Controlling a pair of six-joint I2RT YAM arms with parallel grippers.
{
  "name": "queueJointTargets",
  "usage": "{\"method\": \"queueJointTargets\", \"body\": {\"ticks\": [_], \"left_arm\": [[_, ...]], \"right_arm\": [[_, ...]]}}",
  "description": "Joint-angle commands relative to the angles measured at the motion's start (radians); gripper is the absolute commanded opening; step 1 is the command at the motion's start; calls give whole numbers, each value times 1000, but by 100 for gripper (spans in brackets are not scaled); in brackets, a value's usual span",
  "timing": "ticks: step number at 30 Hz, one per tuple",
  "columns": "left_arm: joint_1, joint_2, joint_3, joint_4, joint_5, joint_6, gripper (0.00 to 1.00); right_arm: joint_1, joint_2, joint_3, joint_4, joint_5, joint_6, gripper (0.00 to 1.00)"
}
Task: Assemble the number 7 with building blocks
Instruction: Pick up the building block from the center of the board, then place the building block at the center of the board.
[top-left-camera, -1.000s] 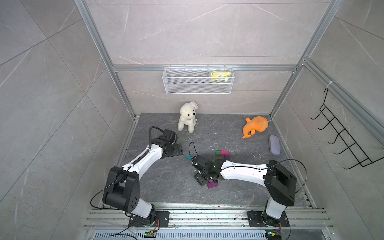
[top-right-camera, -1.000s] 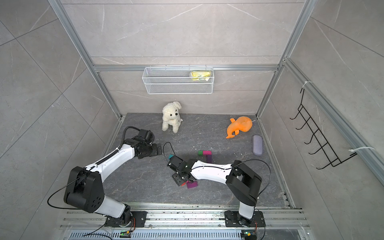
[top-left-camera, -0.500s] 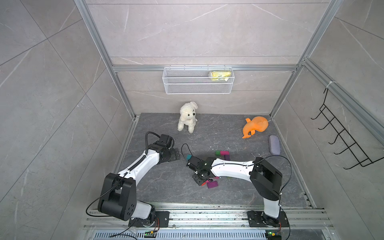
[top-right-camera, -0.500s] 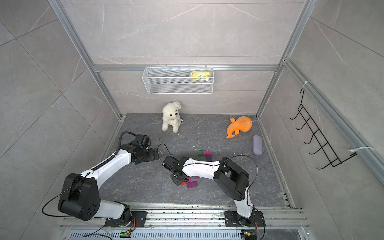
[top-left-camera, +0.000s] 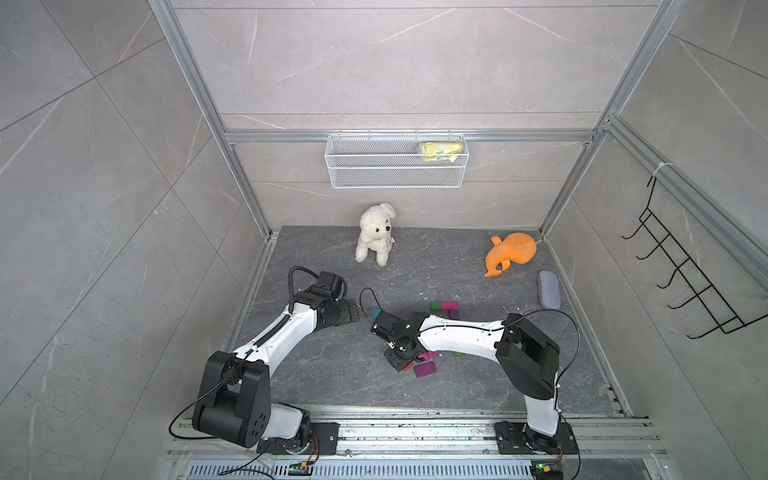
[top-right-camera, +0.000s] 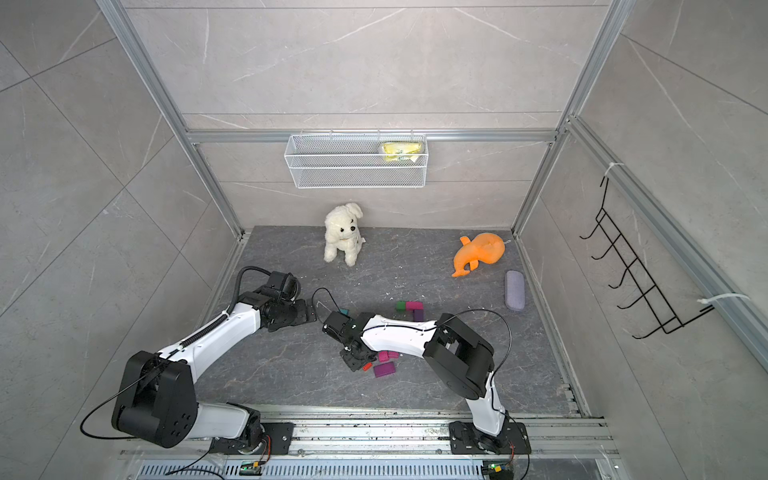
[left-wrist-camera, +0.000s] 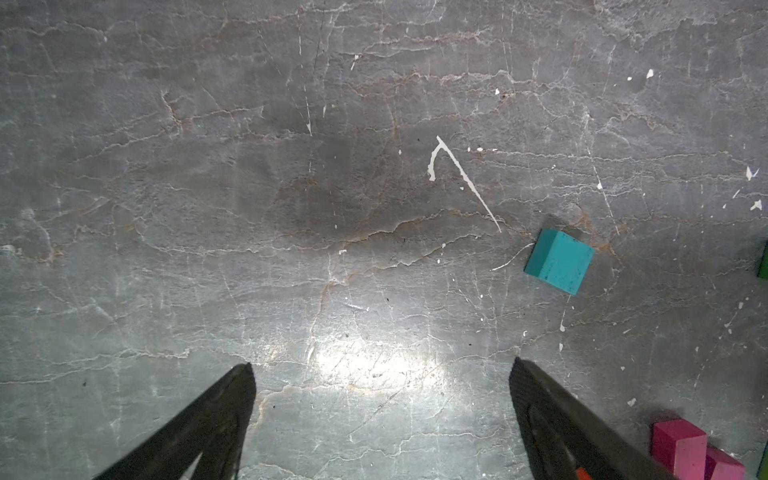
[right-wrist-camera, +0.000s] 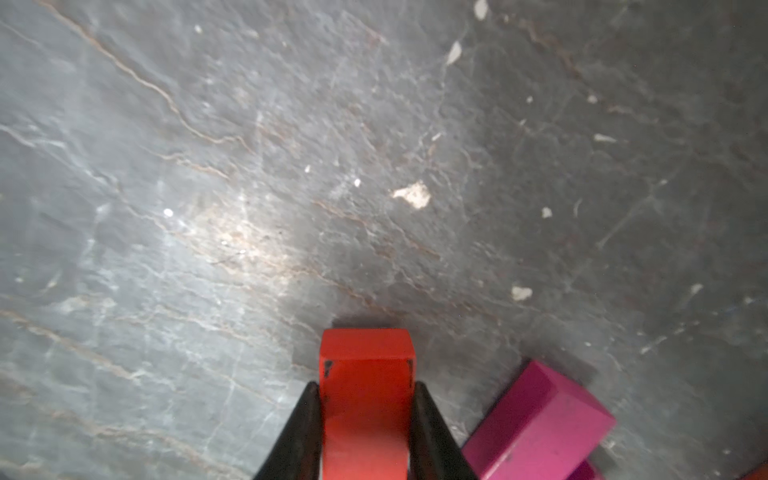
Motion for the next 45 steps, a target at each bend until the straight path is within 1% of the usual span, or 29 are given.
{"method": "queueJointTargets", "body": {"ticks": [1, 3, 6, 11, 14, 17, 21, 23, 28, 36, 41, 45], "left_arm": [[5, -33, -1, 10, -9, -2, 100], [5, -34, -1, 11, -8, -1, 100], [5, -30, -6, 18, 1, 5, 100], [4, -11, -9, 28, 13, 7, 100], [7, 2, -8, 37, 26, 7, 100], [8, 15, -6, 48, 39, 5, 100], [9, 38, 2, 60, 55, 11, 100], [10, 55, 10, 64, 65, 15, 100], [11, 91, 25, 82, 91, 13, 100], [13, 122, 33, 91, 98, 16, 100], [19, 138, 36, 104, 114, 13, 99], [22, 151, 39, 107, 121, 11, 98]], "right_arm": [[6, -30, 56, -22, -23, -35, 21], [1, -42, 83, -36, 11, -61, 21], [-20, -49, 122, -52, 75, -144, 20], [-69, -44, 151, -21, 140, -388, 20], [-98, -25, 167, 5, 165, -509, 20], [-125, -11, 166, 48, 156, -593, 20], [-157, 27, 177, 95, 68, -681, 19], [-161, 63, 198, 101, 46, -718, 19], [-175, 172, 295, 60, 32, -755, 17], [-201, 240, 364, 45, -17, -767, 16], [-205, 281, 404, 22, -20, -768, 20], [-206, 301, 420, 10, -23, -770, 27]]}}
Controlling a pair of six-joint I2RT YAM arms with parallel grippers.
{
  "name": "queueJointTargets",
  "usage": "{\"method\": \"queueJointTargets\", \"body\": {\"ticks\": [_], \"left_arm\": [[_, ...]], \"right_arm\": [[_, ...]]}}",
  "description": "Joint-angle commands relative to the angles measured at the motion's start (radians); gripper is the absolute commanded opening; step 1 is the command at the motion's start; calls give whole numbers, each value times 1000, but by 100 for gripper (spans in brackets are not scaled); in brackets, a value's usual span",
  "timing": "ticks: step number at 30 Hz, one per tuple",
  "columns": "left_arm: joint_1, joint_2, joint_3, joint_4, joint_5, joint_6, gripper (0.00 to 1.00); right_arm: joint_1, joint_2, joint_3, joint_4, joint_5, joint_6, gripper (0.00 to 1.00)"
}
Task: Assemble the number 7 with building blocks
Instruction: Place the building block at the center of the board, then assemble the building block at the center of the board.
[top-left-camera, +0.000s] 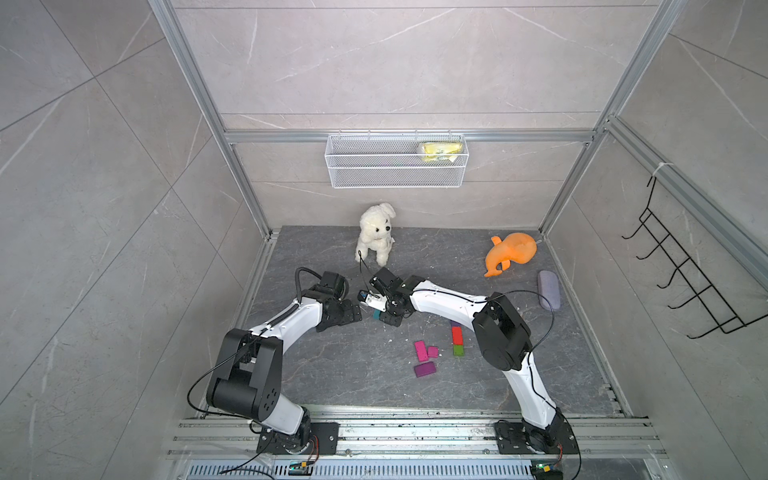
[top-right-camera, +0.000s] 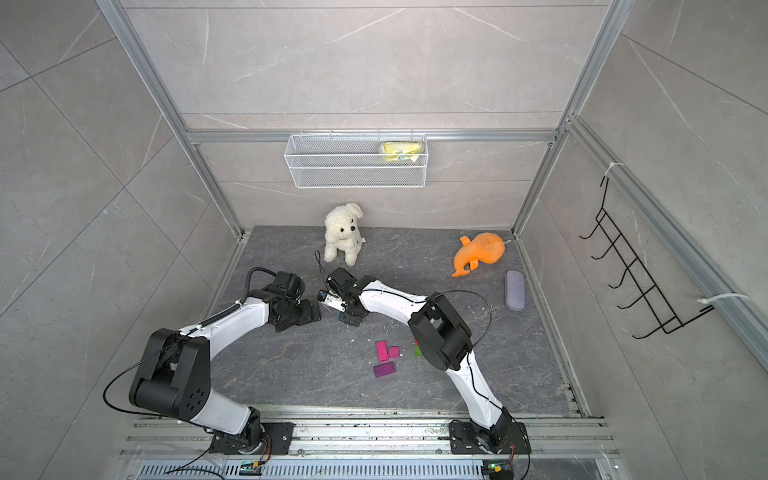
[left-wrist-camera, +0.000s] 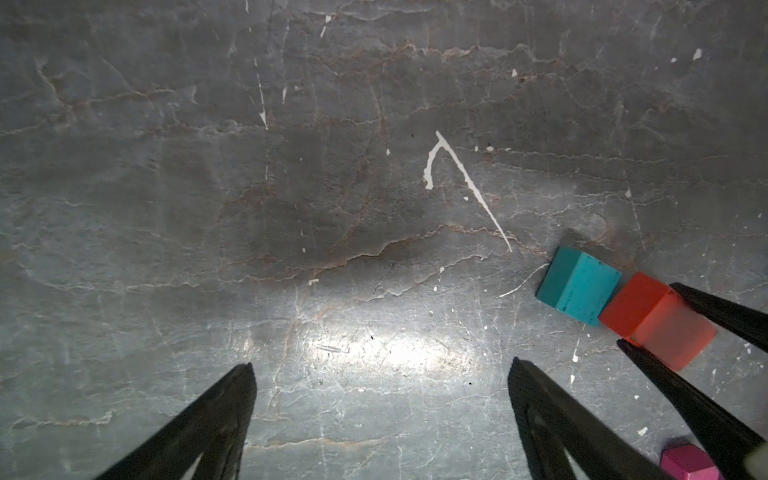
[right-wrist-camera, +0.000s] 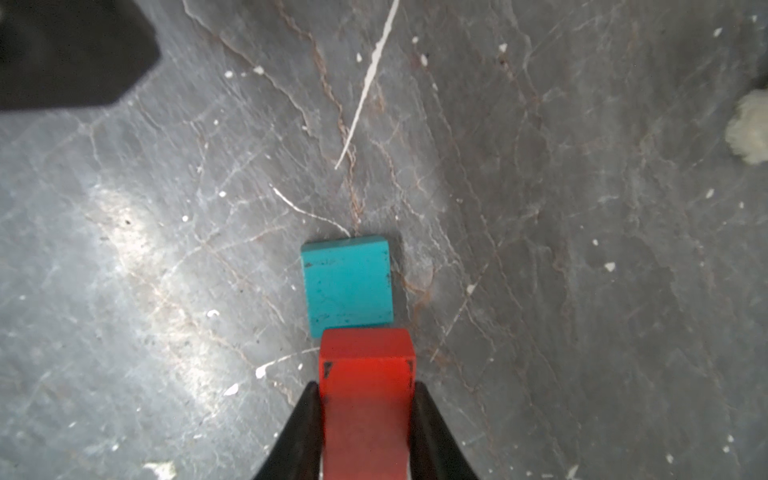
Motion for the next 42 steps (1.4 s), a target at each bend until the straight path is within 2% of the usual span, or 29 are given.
{"method": "queueJointTargets", "body": {"ticks": [1, 4, 6, 7, 15, 20, 22, 23, 25, 27, 28, 33, 38, 42], "left_arm": [[6, 10, 38, 21, 32, 10, 98], [8, 13, 37, 23, 32, 11, 98], [9, 16, 38, 25, 34, 9, 98], [8, 15, 36, 25, 35, 9, 98], [14, -35, 24, 17, 4, 13, 97], [16, -30, 39, 35, 28, 31, 91], [17, -3, 59, 48, 60, 42, 85], [17, 13, 70, 59, 84, 51, 78], [17, 44, 92, 82, 138, 77, 65], [17, 76, 114, 111, 198, 103, 52], [18, 87, 121, 121, 222, 113, 48], [20, 159, 133, 182, 307, 128, 42], [20, 215, 135, 225, 368, 113, 33], [23, 229, 125, 246, 380, 93, 30]], "right_arm": [[2, 37, 24, -41, -19, -14, 28], [-1, 36, 19, -38, -4, -10, 37], [-3, 26, 15, -29, 3, 4, 51], [-5, 16, 13, -22, 1, 15, 54], [-13, -162, -112, 112, -39, 147, 73], [-56, -299, -233, 209, -20, 369, 81], [-82, -349, -288, 242, -18, 473, 81], [-101, -375, -323, 269, -24, 540, 80], [-137, -412, -378, 300, -72, 641, 75], [-171, -430, -412, 308, -138, 740, 65], [-182, -434, -427, 313, -164, 775, 62], [-202, -439, -523, 395, -277, 921, 56], [-205, -393, -549, 444, -335, 1017, 49], [-203, -359, -568, 485, -364, 1076, 45]]}}
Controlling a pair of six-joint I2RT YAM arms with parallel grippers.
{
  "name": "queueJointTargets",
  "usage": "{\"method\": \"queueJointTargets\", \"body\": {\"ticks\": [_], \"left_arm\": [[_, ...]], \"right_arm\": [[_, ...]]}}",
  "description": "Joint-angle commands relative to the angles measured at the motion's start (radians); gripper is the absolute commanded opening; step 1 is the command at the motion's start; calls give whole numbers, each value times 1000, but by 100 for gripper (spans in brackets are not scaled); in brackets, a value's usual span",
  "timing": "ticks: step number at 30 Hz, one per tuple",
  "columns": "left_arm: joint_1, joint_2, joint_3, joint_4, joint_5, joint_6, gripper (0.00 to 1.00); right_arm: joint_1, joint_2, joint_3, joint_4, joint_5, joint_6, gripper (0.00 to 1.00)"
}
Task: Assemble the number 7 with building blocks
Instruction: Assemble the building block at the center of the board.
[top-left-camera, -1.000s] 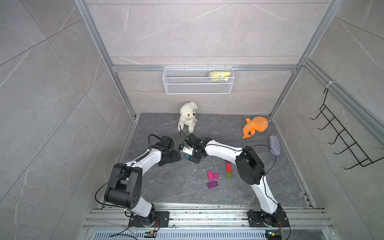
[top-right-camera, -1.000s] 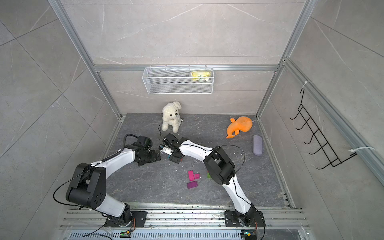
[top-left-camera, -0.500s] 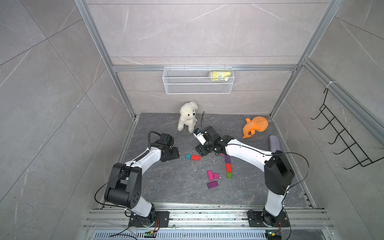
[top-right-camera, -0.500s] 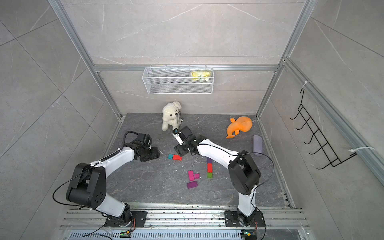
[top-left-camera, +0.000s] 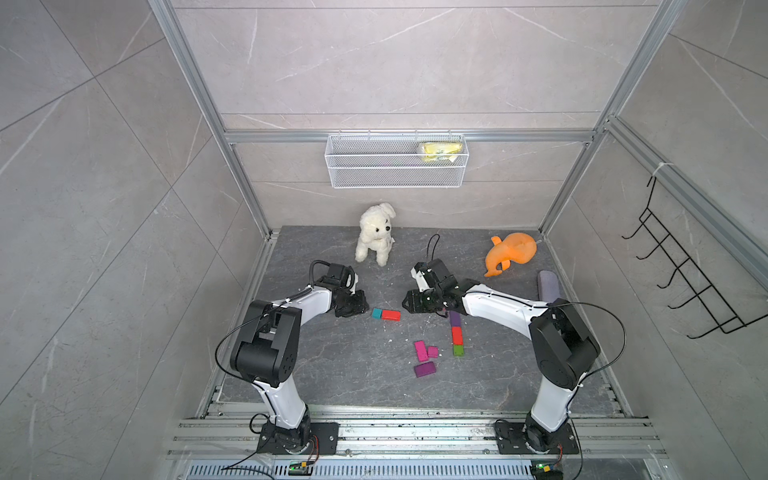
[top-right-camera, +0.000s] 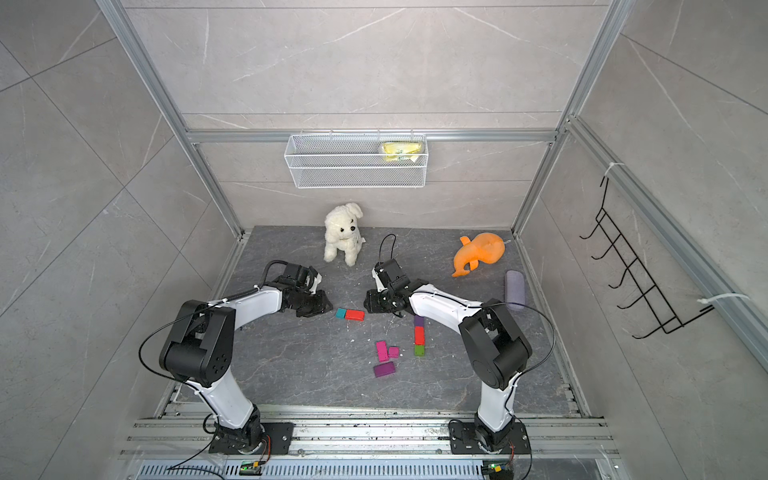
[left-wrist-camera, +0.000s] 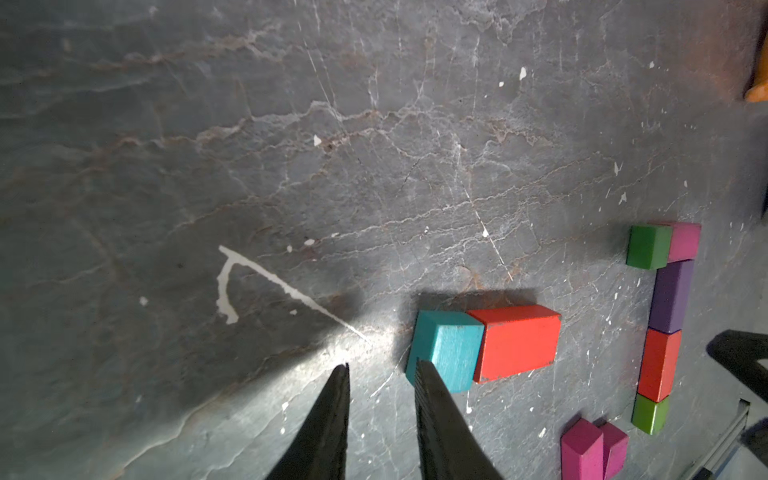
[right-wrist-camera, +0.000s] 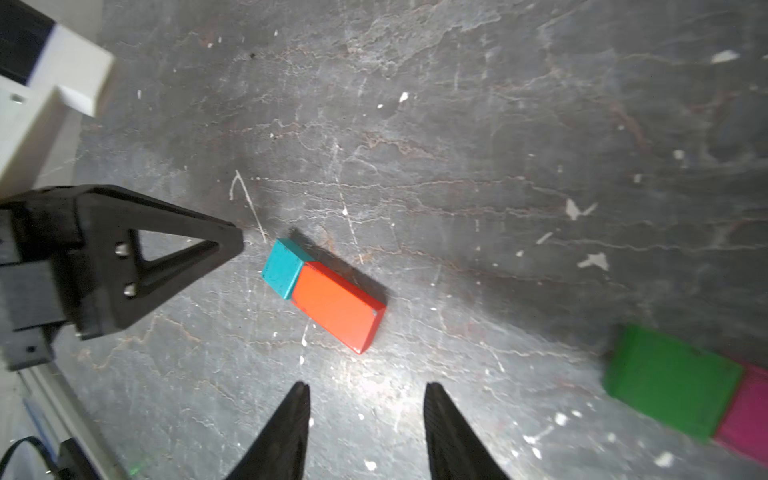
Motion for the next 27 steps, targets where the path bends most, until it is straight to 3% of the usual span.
{"method": "queueJointTargets", "body": {"ticks": [1, 27], "left_arm": [[6, 1, 14, 46, 57, -7, 30], [8, 44, -2, 76, 117, -56, 26]], "right_arm": [[5, 48, -22, 56, -56, 94, 45], [41, 191, 74, 7, -41, 144, 38]]}}
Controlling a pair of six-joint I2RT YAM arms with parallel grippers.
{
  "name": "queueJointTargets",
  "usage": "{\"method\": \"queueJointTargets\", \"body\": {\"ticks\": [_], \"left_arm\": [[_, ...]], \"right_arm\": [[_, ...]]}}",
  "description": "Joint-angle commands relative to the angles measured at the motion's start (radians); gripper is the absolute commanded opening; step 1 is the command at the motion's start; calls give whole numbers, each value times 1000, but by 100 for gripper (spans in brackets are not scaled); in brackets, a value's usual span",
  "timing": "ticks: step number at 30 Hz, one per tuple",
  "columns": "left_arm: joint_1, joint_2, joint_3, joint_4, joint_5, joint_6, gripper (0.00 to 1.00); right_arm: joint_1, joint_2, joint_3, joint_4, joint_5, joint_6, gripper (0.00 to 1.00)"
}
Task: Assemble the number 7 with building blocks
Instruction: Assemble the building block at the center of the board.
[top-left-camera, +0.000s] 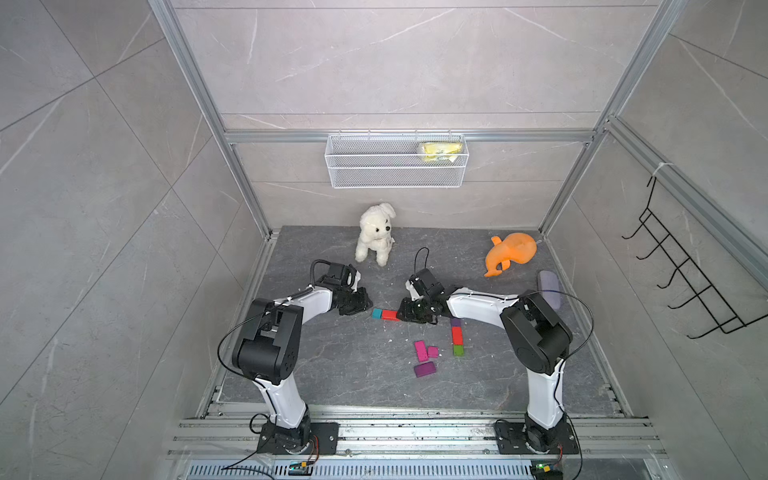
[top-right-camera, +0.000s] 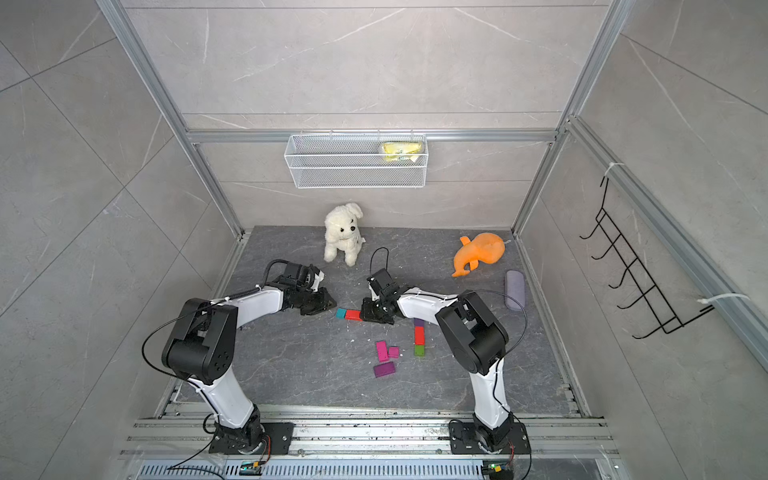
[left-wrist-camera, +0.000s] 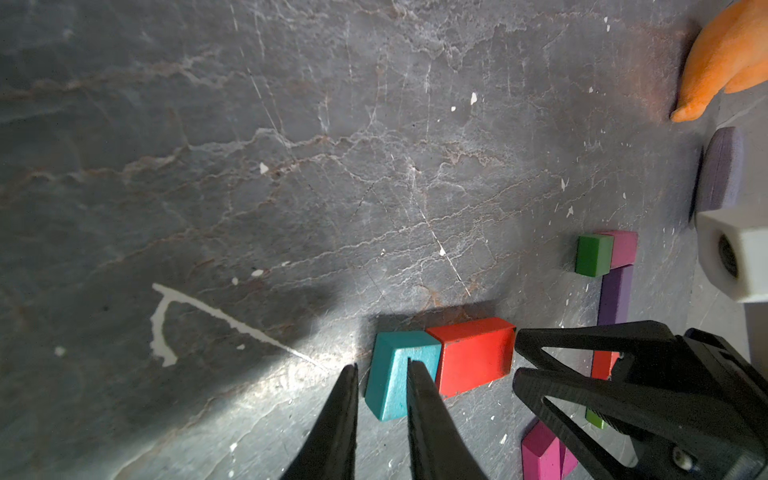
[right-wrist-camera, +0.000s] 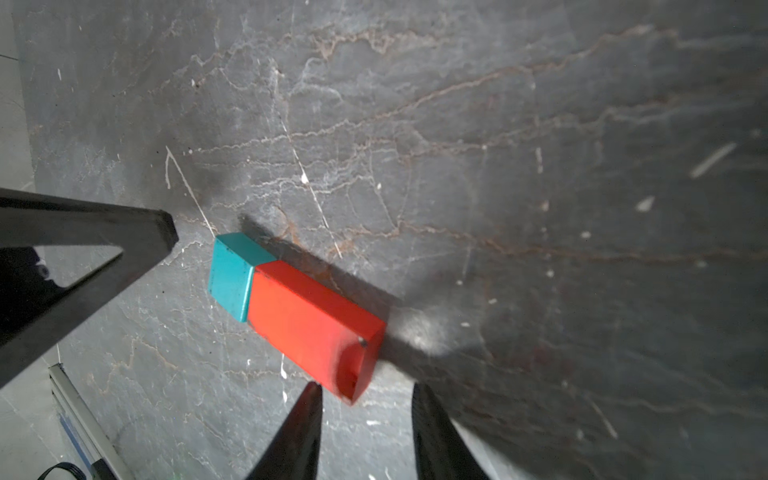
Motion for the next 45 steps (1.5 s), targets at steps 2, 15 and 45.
{"method": "queueJointTargets", "body": {"ticks": [2, 15, 45], "left_arm": [[6, 33, -3, 13, 46, -13, 25], [7, 27, -16, 21, 60, -21, 25], [5, -75, -91, 92, 58, -92, 25]], "right_arm": [[13, 26, 33, -17, 2, 13, 37], [13, 37, 45, -36, 16, 20, 37], [13, 80, 99, -66, 18, 30, 35]]}}
